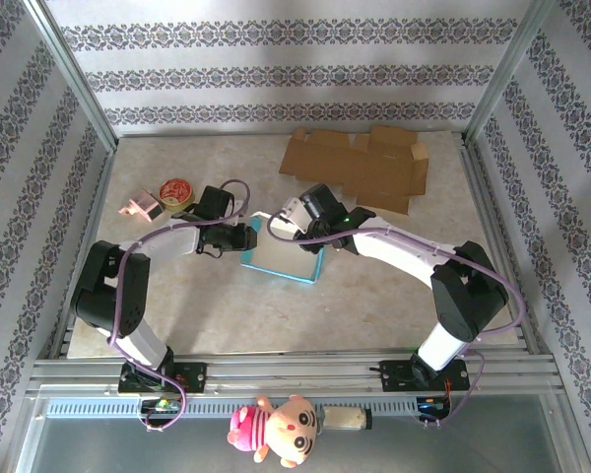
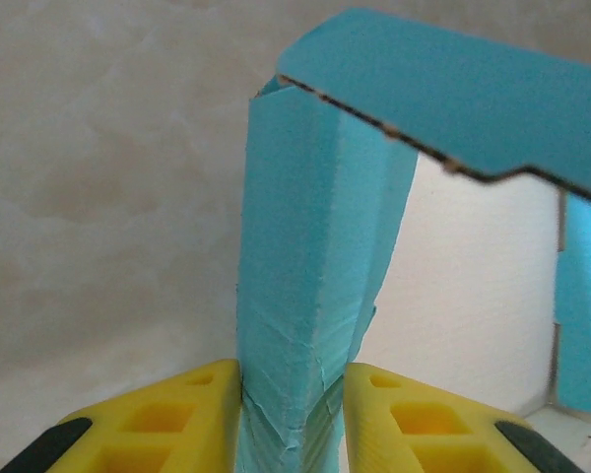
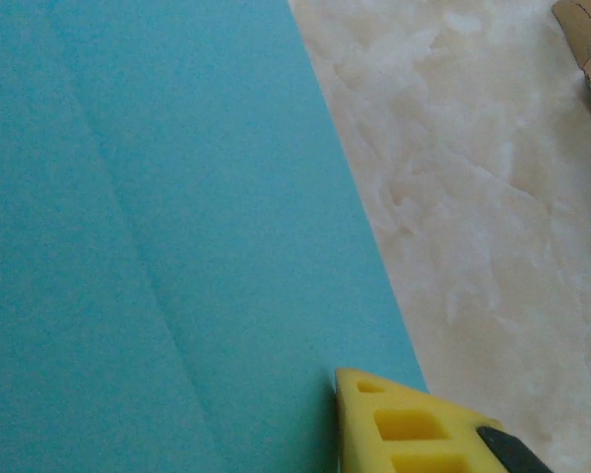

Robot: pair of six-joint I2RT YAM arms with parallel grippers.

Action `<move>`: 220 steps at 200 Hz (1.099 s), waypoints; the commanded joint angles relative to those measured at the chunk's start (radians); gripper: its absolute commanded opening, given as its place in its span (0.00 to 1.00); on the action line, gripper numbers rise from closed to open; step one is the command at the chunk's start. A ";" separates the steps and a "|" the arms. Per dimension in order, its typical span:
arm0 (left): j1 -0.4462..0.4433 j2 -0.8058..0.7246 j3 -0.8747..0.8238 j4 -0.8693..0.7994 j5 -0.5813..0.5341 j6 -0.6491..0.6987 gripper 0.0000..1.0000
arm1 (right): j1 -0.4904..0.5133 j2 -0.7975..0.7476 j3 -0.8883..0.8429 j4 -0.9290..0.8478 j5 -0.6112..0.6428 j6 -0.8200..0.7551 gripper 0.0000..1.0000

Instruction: Fold the paper box

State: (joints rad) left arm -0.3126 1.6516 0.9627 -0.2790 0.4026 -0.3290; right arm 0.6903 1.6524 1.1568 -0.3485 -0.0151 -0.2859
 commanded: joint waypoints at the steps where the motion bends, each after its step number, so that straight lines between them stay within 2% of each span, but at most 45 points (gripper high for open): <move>1: -0.015 0.030 0.000 -0.038 -0.071 0.016 0.31 | 0.009 0.008 0.023 -0.003 -0.026 0.028 0.28; 28: -0.015 0.019 -0.023 0.000 -0.008 0.010 0.36 | -0.026 -0.010 0.032 -0.016 -0.081 0.060 0.33; 46: -0.016 -0.015 -0.039 0.034 0.042 -0.007 0.39 | -0.082 0.009 0.083 -0.085 -0.204 0.136 0.25; 61: -0.012 -0.056 -0.057 0.052 0.027 -0.020 0.40 | -0.126 0.032 0.125 -0.134 -0.310 0.211 0.20; 105: -0.004 -0.065 -0.040 0.044 0.071 -0.016 0.52 | -0.132 0.083 0.178 -0.210 -0.340 0.324 0.15; 126: 0.000 -0.123 -0.039 0.008 0.018 -0.004 0.57 | -0.144 0.119 0.231 -0.303 -0.344 0.396 0.15; 140: 0.006 -0.177 -0.042 -0.012 -0.009 0.009 0.59 | -0.163 0.111 0.212 -0.301 -0.381 0.461 0.15; 171: 0.016 -0.278 -0.029 -0.082 -0.168 0.008 0.61 | -0.224 0.035 0.069 -0.147 -0.580 0.670 0.12; 181: 0.020 -0.320 -0.039 -0.069 -0.180 -0.012 0.61 | -0.225 0.007 -0.006 -0.061 -0.604 0.751 0.14; 203: 0.020 -0.431 -0.057 0.006 -0.108 -0.085 0.67 | -0.194 -0.053 -0.230 0.240 -0.583 1.024 0.16; 220: 0.021 -0.513 -0.080 0.099 -0.068 -0.186 0.71 | -0.139 -0.098 -0.400 0.494 -0.437 1.254 0.19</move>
State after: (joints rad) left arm -0.2996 1.2404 0.9070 -0.2932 0.2962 -0.3862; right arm 0.4847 1.6165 0.9436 -0.2413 -0.5373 0.5652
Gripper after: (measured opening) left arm 0.687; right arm 0.184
